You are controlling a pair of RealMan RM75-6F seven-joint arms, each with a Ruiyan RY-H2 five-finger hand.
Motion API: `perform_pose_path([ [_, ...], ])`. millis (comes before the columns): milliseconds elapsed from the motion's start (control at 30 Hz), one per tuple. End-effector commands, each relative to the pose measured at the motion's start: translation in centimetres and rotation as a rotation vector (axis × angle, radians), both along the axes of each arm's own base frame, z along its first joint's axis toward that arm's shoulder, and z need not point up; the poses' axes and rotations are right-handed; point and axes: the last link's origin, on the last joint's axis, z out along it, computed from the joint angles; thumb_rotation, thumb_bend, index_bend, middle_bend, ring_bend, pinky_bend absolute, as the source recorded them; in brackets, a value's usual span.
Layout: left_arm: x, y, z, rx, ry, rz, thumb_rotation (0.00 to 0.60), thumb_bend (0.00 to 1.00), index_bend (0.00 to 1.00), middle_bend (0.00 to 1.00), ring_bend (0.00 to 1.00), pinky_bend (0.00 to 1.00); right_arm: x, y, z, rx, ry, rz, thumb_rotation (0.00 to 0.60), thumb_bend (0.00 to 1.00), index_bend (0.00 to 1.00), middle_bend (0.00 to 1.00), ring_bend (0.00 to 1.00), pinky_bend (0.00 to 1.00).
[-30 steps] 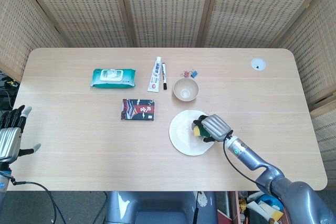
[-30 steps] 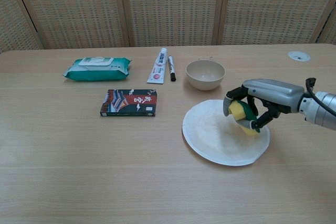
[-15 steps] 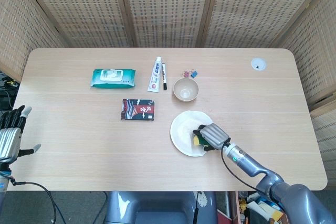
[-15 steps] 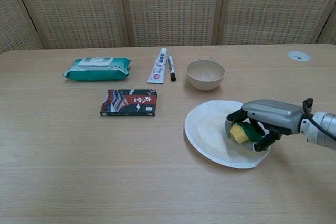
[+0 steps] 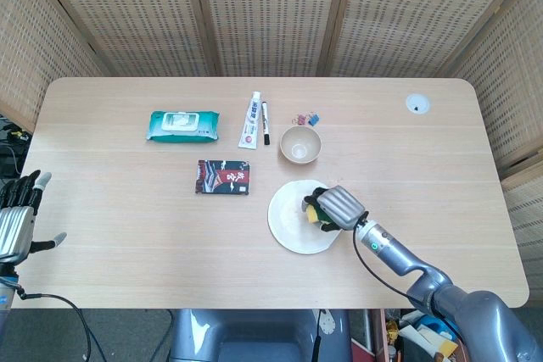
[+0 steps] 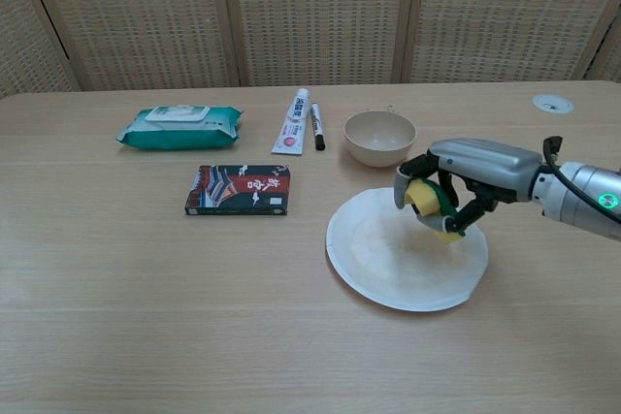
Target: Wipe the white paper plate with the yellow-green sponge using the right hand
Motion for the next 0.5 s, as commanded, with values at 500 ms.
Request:
perform_pose_path([
  [500,-0.5,0.3,0.1,0.001,-0.002,0.02,0.6,0.0,0.0,0.0,0.0,0.0,-0.1,-0.8,-3.5,0.027,0.118,-0.056,0.6,0.43,0.43,0.53,0.35,0.51],
])
